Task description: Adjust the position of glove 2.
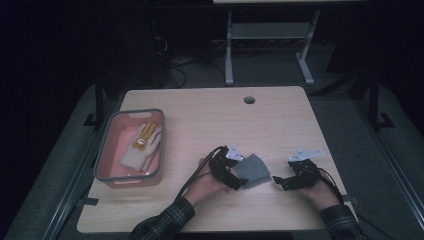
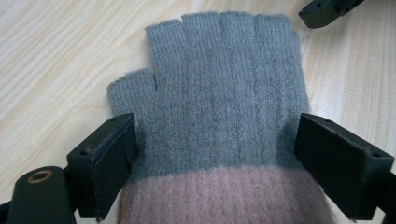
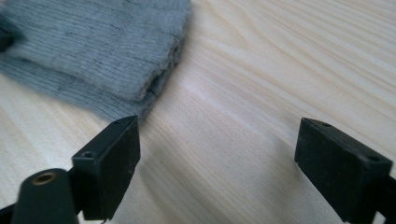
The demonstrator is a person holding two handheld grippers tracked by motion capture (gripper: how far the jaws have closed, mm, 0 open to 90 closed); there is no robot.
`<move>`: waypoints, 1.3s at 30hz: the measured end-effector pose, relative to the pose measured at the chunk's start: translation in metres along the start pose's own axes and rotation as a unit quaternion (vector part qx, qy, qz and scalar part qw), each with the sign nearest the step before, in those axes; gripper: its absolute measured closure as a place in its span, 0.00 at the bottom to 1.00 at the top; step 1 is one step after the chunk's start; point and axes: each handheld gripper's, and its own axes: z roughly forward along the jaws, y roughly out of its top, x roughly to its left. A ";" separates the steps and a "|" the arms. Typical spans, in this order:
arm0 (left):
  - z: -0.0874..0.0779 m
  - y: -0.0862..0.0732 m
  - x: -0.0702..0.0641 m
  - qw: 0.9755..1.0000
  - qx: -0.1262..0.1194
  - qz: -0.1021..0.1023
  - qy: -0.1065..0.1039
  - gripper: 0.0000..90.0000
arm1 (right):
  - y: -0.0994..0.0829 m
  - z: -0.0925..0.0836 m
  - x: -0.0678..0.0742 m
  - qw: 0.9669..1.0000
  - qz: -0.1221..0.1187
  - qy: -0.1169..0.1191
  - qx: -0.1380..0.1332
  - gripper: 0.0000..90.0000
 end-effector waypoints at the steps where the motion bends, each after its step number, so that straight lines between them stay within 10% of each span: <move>1: 0.000 0.000 0.000 1.000 0.001 -0.003 -0.001 0.14 | 0.000 0.000 0.000 1.000 0.000 0.000 0.001 0.15; 21: 0.004 -0.001 -0.008 1.000 0.020 0.007 0.013 0.15 | -0.001 0.005 0.002 1.000 -0.006 -0.004 0.003 0.11; 39: -0.005 -0.003 -0.007 1.000 0.009 -0.003 -0.029 0.69 | -0.003 0.006 0.000 1.000 -0.001 -0.010 -0.011 0.11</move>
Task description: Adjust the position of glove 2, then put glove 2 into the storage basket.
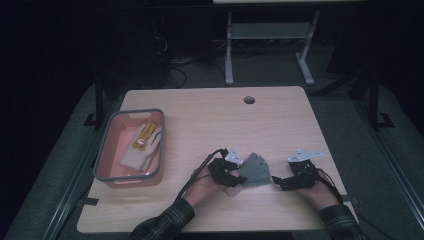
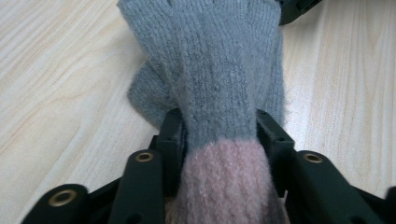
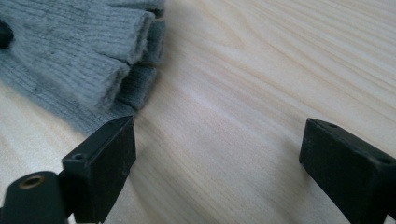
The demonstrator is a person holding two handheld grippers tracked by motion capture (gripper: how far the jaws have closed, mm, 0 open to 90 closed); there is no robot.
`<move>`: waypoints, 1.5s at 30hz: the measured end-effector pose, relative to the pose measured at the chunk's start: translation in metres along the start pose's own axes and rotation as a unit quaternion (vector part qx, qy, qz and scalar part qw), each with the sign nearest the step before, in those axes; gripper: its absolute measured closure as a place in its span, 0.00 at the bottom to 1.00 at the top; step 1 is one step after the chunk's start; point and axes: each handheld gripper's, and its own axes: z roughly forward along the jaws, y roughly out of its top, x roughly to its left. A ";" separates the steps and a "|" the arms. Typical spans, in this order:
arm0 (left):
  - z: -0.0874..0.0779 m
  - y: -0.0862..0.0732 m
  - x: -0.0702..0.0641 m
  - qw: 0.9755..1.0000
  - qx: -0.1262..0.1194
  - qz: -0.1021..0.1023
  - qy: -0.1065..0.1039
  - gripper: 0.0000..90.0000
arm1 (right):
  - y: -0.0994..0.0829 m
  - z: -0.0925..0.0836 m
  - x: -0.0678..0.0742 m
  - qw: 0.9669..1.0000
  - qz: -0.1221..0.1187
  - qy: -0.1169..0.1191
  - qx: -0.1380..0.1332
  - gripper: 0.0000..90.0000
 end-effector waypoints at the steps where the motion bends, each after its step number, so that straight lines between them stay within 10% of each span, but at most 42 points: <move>1: 0.000 0.000 0.000 1.000 0.001 -0.002 0.000 0.70 | -0.001 0.000 0.000 1.000 0.001 0.000 -0.005 0.11; 23: -0.035 0.005 0.015 0.999 -0.019 -0.042 -0.027 0.73 | -0.004 0.003 0.000 1.000 0.007 -0.002 -0.026 0.08; 45: -0.110 0.001 0.049 0.993 -0.072 -0.091 0.029 0.73 | -0.004 0.003 0.000 1.000 0.005 -0.003 -0.027 0.08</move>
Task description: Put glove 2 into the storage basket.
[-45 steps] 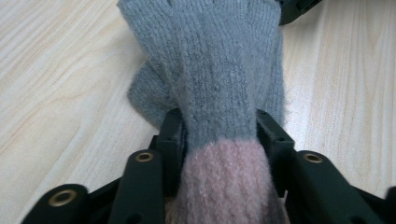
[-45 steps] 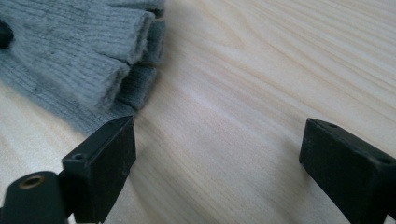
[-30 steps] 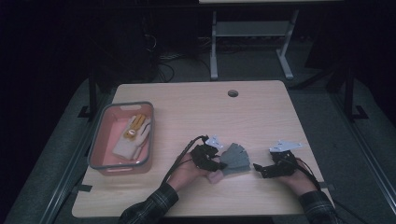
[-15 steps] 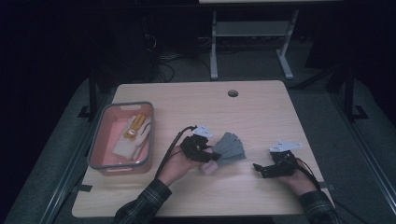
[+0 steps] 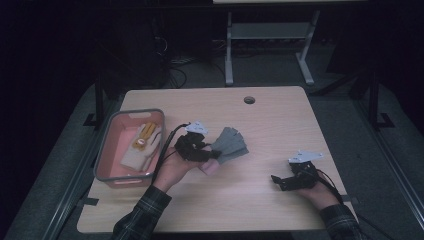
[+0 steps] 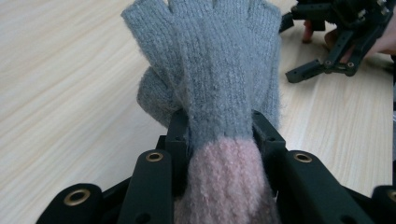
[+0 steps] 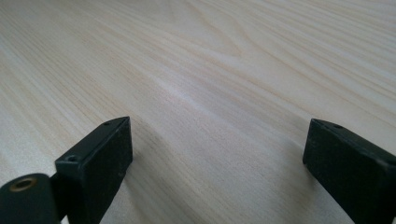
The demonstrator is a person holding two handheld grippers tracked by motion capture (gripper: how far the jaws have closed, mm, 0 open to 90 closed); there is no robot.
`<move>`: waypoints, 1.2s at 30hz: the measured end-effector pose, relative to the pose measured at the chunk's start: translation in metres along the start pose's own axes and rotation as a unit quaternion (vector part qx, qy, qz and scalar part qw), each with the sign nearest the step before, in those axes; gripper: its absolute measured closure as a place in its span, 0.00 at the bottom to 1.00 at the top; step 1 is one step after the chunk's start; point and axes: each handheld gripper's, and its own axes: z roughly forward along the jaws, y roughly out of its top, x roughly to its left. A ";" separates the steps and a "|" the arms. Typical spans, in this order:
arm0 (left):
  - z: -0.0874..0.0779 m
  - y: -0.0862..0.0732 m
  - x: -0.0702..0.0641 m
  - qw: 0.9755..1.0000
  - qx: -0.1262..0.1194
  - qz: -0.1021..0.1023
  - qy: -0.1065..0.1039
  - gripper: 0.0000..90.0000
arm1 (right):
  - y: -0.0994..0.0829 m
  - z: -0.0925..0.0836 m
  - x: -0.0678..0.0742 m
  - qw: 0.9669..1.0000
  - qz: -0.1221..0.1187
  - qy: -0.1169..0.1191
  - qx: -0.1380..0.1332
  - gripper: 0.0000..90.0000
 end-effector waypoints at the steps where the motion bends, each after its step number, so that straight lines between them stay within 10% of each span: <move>1: -0.003 0.000 0.002 1.000 -0.004 -0.002 0.005 0.73 | 0.000 0.000 0.000 1.000 0.000 0.000 0.000 0.08; 19: -0.063 -0.006 0.034 0.996 -0.038 -0.039 0.069 0.73 | 0.000 0.000 0.000 1.000 -0.001 0.000 0.000 0.08; 36: -0.107 -0.033 0.060 0.986 -0.043 -0.077 0.142 0.73 | 0.000 0.000 0.000 1.000 0.003 -0.002 -0.002 0.08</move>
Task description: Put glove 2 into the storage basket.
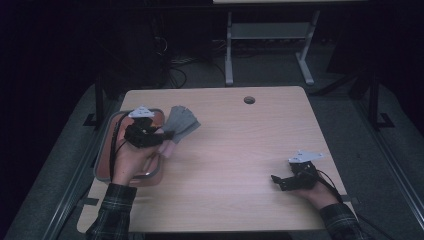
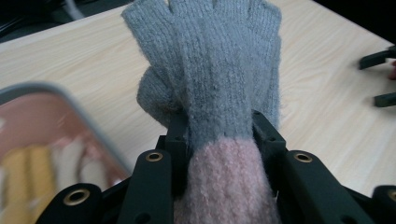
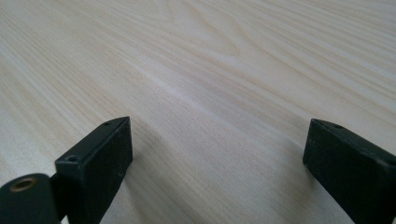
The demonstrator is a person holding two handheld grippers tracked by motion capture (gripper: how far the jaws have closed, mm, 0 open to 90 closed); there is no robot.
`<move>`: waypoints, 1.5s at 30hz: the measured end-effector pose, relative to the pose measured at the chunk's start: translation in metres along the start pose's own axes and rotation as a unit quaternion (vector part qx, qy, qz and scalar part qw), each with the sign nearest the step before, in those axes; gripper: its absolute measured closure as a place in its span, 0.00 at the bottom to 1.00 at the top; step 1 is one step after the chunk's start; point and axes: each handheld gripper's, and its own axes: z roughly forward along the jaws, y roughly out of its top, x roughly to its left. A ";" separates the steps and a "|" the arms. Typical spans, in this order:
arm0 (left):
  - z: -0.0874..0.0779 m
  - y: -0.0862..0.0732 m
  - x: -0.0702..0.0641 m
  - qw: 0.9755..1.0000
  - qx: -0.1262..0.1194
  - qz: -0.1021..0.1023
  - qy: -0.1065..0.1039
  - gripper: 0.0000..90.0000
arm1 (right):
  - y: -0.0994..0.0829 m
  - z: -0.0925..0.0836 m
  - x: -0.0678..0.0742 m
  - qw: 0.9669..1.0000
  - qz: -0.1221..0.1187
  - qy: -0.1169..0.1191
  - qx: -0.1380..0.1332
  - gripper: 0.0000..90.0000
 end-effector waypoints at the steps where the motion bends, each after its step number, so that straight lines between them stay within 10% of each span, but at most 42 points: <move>1: -0.003 -0.002 0.003 1.000 0.000 -0.003 0.007 0.73 | 0.000 0.000 0.000 1.000 0.000 0.000 0.000 0.08; 15: -0.031 -0.029 0.046 0.994 0.003 -0.056 0.093 0.73 | 0.000 0.000 -0.001 1.000 -0.003 0.002 0.001 0.08; 31: -0.009 -0.051 0.067 0.982 0.075 -0.068 0.158 0.71 | 0.000 0.000 -0.001 1.000 -0.003 0.002 0.001 0.08; 37: 0.001 -0.055 0.067 0.984 0.081 -0.064 0.146 0.69 | 0.000 0.000 -0.001 1.000 -0.003 0.002 0.002 0.08; 45: 0.000 -0.056 0.071 0.982 0.070 -0.073 0.157 0.33 | 0.000 0.000 -0.001 1.000 -0.003 0.002 0.001 0.08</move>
